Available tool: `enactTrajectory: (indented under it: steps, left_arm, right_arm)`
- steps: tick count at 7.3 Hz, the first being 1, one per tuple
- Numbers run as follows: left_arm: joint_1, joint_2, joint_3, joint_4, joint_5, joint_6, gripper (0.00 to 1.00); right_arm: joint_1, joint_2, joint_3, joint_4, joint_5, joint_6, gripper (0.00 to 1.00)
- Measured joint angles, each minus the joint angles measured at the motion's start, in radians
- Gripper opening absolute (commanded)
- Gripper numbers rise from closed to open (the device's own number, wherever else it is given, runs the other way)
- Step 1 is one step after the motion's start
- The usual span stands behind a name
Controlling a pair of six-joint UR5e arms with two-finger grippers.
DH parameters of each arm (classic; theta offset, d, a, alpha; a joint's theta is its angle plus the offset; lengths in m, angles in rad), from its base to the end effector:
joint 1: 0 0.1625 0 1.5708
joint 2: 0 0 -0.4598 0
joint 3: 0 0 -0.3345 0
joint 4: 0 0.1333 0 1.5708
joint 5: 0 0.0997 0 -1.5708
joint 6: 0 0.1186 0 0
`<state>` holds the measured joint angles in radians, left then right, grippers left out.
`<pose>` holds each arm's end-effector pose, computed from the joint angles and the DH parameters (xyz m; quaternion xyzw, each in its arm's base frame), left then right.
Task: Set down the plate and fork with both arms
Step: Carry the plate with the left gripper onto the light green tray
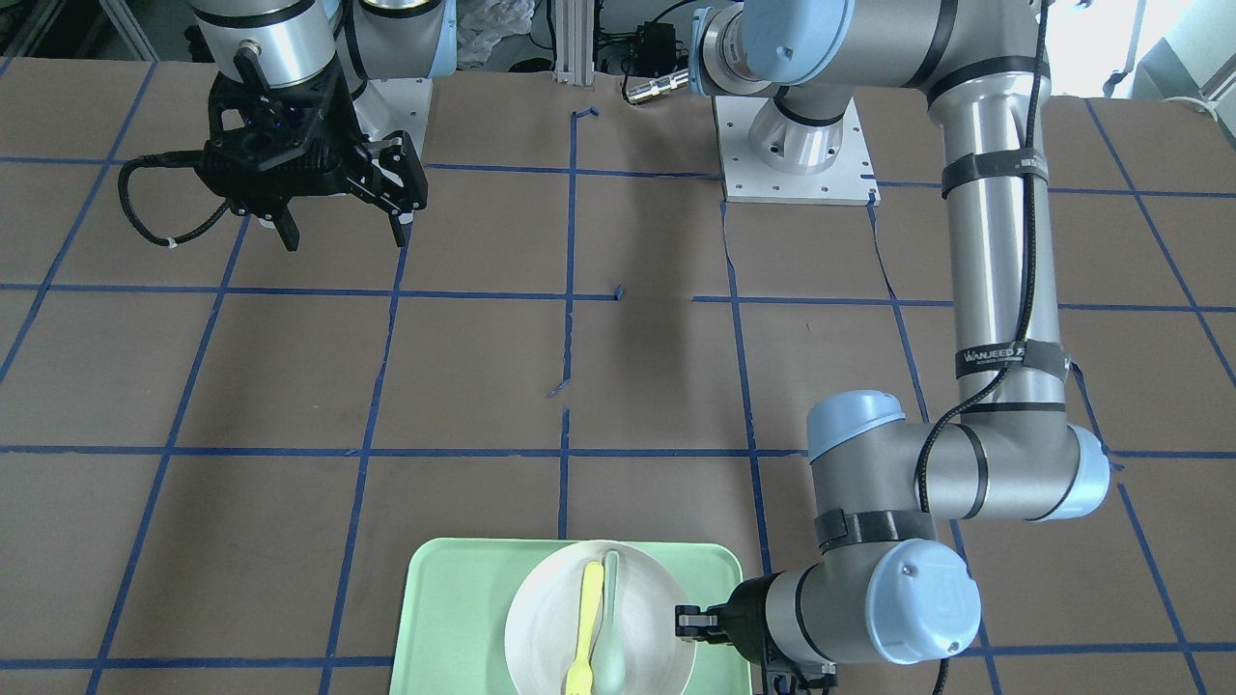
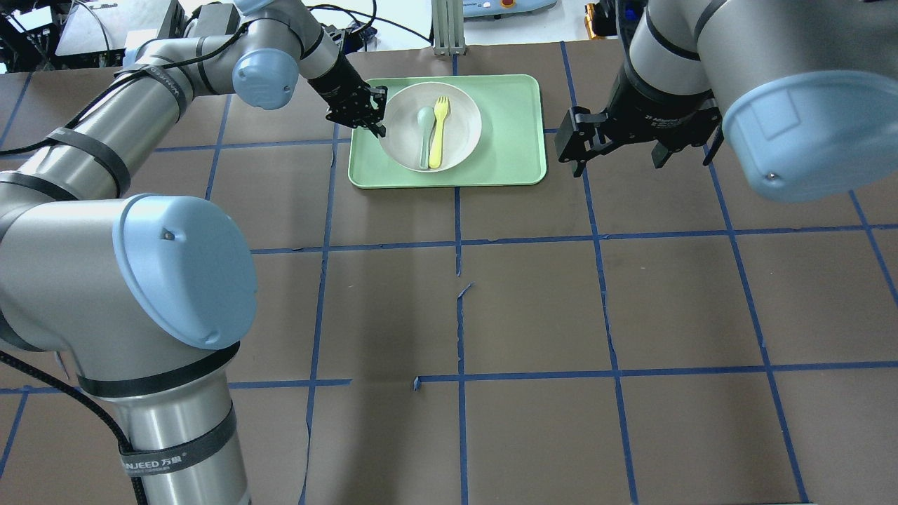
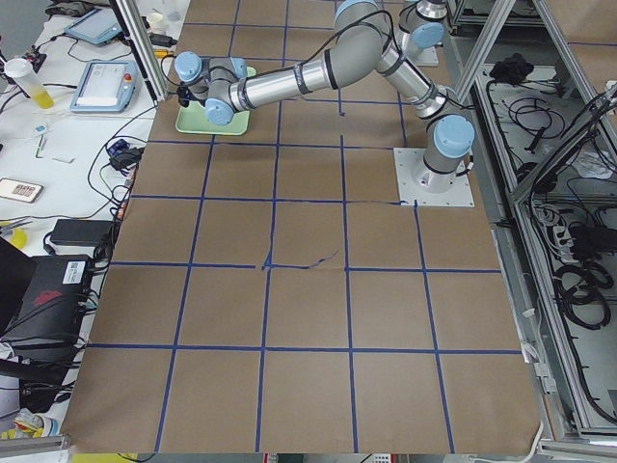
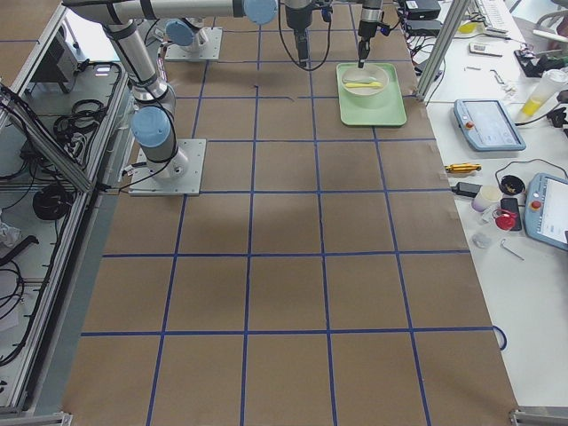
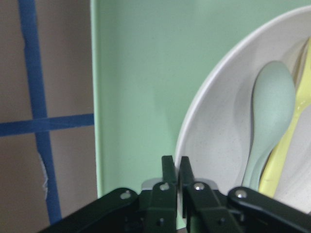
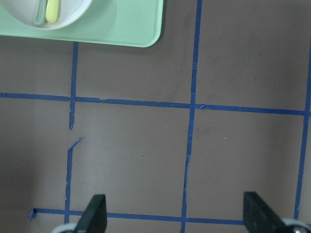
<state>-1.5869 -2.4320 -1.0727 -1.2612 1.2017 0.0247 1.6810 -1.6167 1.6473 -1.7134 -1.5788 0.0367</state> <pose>-0.1882 -0.7522 0.2275 -0.0151 -0.9826 -0.0255 0.1835 0.1784 -0.4084 0.5049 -0.0365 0.9978 -0.0561 0.0001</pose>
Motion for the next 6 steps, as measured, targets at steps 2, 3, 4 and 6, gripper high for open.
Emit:
enactTrajectory:
  steps: [2, 3, 4, 6]
  left_arm:
    - [-0.017, -0.02, 0.019, 0.001, 0.009, -0.02, 0.0]
    - [-0.02, -0.026, 0.026, 0.004, 0.009, -0.025, 0.0]
    - [-0.021, -0.034, 0.037, 0.005, 0.009, -0.029, 0.0]
    - [-0.022, -0.045, 0.049, 0.007, 0.007, -0.039, 0.51]
  right_arm:
    - [0.001, 0.0, 0.0, 0.0, -0.001, 0.001, 1.0]
    - [0.002, 0.001, 0.0, 0.0, -0.001, 0.001, 1.0]
    - [0.002, 0.001, 0.0, 0.0, -0.001, 0.001, 1.0]
    - [0.002, 0.001, 0.0, 0.0, -0.001, 0.001, 1.0]
